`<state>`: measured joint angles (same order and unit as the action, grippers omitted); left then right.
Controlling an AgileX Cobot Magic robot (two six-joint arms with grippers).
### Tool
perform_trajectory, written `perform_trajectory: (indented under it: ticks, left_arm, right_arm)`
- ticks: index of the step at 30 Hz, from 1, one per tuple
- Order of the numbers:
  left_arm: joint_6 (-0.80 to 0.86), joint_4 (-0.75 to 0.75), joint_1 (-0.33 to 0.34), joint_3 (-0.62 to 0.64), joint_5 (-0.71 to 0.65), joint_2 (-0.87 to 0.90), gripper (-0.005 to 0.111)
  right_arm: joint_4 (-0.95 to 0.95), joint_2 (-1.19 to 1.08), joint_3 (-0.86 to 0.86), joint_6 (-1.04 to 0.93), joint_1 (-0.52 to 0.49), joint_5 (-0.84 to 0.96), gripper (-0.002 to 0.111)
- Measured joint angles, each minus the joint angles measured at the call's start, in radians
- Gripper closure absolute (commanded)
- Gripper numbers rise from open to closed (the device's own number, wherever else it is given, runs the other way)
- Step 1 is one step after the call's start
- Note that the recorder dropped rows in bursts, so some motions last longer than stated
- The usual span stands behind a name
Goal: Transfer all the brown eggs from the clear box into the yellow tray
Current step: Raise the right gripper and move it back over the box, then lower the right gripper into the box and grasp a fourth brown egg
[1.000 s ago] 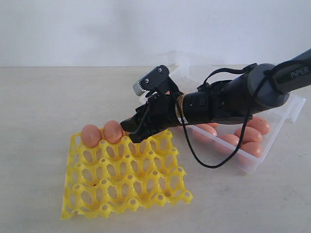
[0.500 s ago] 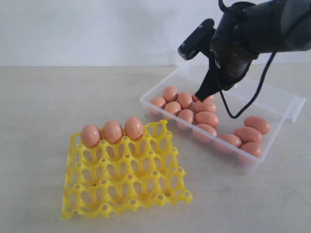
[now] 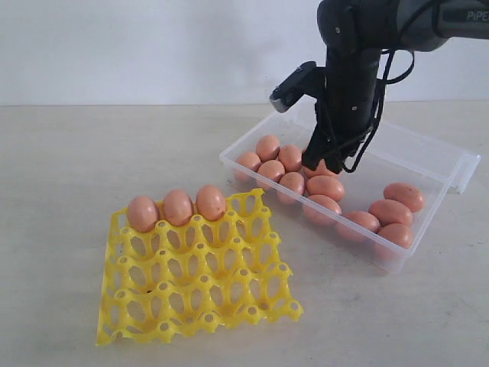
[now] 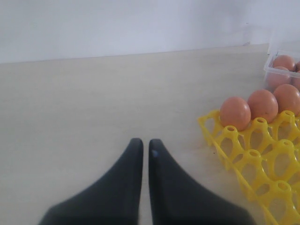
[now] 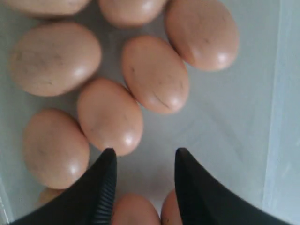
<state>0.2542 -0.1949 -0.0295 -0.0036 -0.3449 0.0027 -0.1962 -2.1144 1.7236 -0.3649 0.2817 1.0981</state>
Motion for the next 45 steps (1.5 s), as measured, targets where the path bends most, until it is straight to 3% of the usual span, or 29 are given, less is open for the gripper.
perform_trajectory:
  ticks: [4,10,27,36,45]
  left_arm:
    - [0.0,0.0,0.0,0.0,0.0,0.0,0.103]
    - [0.0,0.0,0.0,0.0,0.0,0.0,0.103]
    - [0.0,0.0,0.0,0.0,0.0,0.0,0.103]
    - [0.0,0.0,0.0,0.0,0.0,0.0,0.103]
    - [0.0,0.0,0.0,0.0,0.0,0.0,0.103]
  right_arm:
    - [0.083,-0.004,0.0,-0.156,0.0,-0.052,0.073]
    - [0.119,-0.03,0.002,-0.223,0.0,-0.077,0.073]
    - [0.11,-0.164,0.008,-0.235,0.0,-0.101,0.073]
    - [0.102,-0.166,0.008,-0.233,-0.002,-0.216,0.073]
    - [0.104,-0.136,0.008,-0.177,-0.002,-0.179,0.073]
